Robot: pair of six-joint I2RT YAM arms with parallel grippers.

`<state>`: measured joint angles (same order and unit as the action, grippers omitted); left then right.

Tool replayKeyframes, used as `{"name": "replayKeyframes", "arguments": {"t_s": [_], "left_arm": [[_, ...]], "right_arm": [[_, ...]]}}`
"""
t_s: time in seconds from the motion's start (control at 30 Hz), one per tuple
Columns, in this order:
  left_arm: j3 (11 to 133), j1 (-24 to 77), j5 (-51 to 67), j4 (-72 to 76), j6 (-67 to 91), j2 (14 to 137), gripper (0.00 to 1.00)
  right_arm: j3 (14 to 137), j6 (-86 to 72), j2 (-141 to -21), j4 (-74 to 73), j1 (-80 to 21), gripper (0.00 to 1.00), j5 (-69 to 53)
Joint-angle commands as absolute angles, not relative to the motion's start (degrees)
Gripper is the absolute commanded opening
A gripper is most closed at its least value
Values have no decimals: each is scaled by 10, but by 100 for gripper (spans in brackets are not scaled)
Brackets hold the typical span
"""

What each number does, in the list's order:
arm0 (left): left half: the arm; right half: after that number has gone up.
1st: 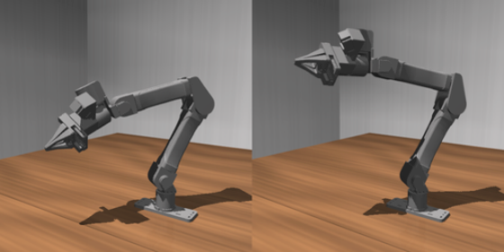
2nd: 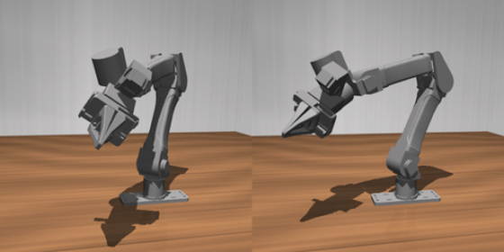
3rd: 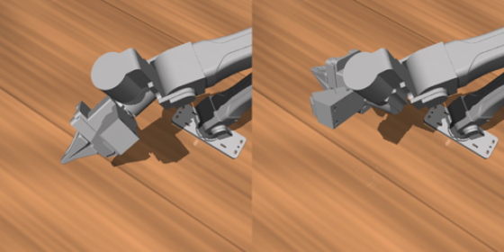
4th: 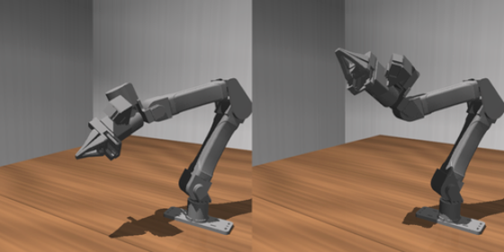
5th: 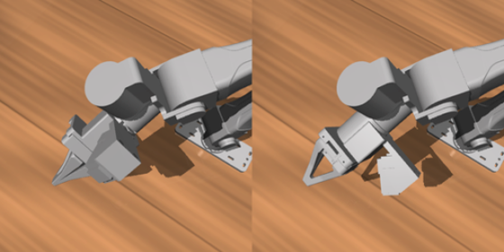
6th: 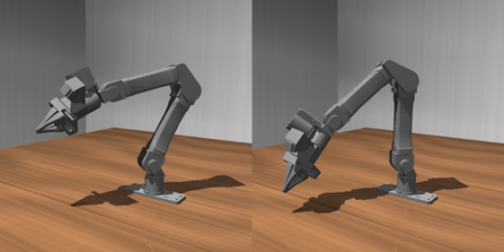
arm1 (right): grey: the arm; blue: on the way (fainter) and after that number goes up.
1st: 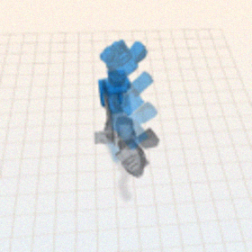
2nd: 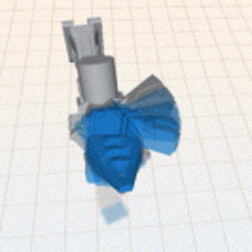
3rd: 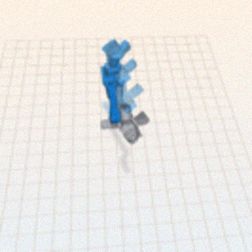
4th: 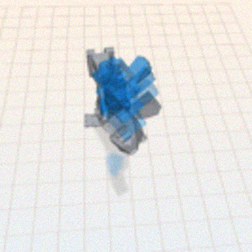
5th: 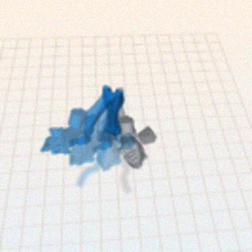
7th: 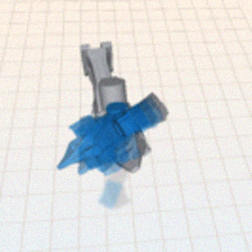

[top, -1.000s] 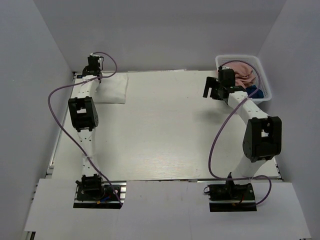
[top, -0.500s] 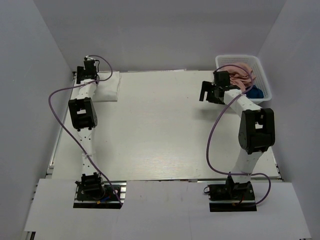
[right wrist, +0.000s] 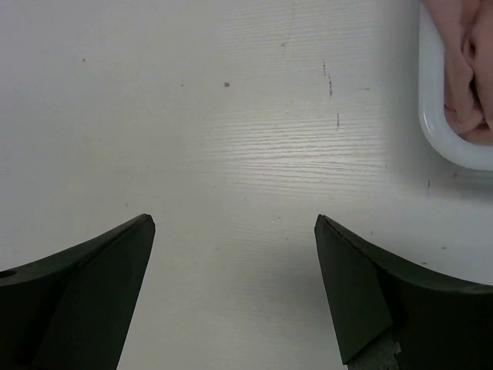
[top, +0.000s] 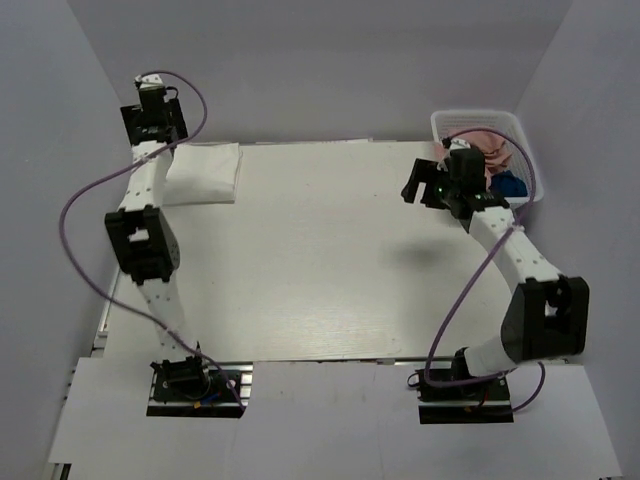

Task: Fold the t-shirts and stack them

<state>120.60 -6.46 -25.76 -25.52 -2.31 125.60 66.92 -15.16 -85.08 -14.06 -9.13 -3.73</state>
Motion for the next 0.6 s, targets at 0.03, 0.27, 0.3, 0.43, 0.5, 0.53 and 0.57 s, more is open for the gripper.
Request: {"name": "replayKeyframes", "arguments": {"t_s": [0.03, 0.27, 0.3, 0.43, 0.5, 0.53, 0.57], "left_arm": [[1018, -45, -21, -235, 150, 1002, 100], [559, 52, 72, -113, 294, 657, 100], [509, 64, 72, -133, 307, 628, 100], [463, 69, 6, -201, 316, 532, 100], [463, 75, -17, -211, 330, 500, 100], [463, 75, -7, -201, 330, 493, 100], [463, 75, 2, -194, 330, 488, 100]], "right_arm": [[606, -175, -754, -114, -89, 90, -9], [511, -231, -658, -100, -89, 90, -40], [490, -237, -631, -95, -91, 90, -47], [417, -252, -584, -26, -90, 90, -64], [378, -246, -557, 16, -89, 90, -82], [373, -249, -545, 21, -90, 90, -83], [363, -247, -539, 29, -90, 90, -80]]}}
